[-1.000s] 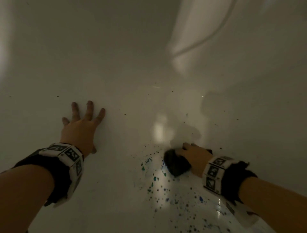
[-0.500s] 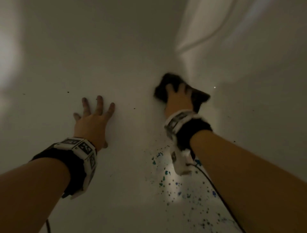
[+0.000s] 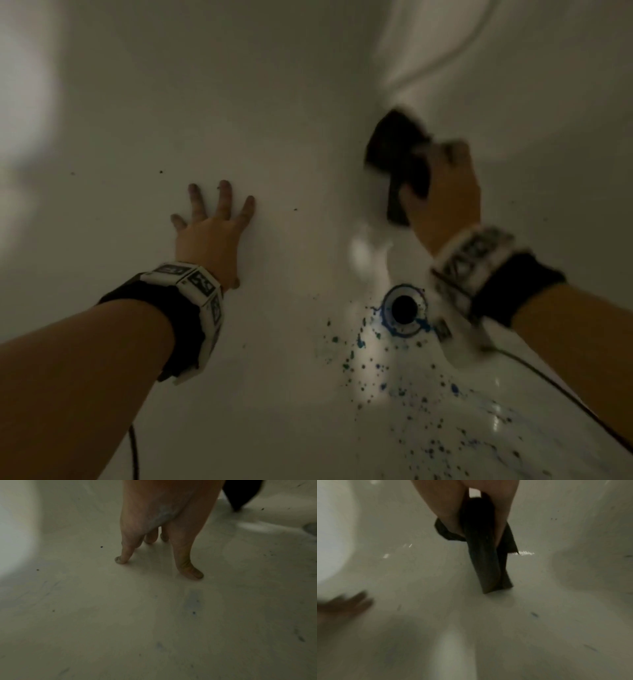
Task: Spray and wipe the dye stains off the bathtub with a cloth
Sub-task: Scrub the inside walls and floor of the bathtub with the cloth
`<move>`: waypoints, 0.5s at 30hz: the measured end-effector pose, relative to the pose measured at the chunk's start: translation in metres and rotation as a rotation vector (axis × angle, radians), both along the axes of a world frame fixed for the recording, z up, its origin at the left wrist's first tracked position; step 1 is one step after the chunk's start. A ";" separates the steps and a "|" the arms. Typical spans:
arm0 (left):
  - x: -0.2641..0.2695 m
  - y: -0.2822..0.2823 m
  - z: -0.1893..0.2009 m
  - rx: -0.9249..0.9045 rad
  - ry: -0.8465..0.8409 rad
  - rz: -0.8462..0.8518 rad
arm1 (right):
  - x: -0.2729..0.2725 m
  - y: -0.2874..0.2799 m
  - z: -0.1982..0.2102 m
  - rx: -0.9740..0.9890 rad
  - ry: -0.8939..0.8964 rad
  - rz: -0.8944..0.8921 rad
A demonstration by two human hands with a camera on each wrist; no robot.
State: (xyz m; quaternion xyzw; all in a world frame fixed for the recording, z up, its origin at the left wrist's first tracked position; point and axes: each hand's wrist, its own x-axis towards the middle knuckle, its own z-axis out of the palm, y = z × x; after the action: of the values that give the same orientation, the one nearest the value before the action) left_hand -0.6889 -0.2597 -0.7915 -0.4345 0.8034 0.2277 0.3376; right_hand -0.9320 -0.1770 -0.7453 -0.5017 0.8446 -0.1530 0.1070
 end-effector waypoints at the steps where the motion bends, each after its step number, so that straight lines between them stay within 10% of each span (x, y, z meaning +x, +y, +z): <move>1: 0.000 0.000 -0.001 0.003 -0.001 0.001 | -0.002 -0.023 -0.002 0.006 0.009 -0.079; 5: 0.001 0.000 -0.001 -0.001 -0.001 0.004 | 0.026 -0.072 -0.024 0.283 -0.054 -0.007; 11: 0.002 -0.001 -0.001 -0.016 -0.004 -0.016 | 0.086 -0.016 -0.034 0.638 0.139 0.803; 15: 0.003 -0.003 -0.001 -0.011 -0.009 -0.020 | 0.059 0.036 -0.031 0.902 0.145 0.979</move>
State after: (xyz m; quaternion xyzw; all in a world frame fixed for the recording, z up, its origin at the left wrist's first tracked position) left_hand -0.6855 -0.2622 -0.7926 -0.4293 0.8075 0.2178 0.3409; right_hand -0.8732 -0.1414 -0.7766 -0.7423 0.5057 0.3153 0.3064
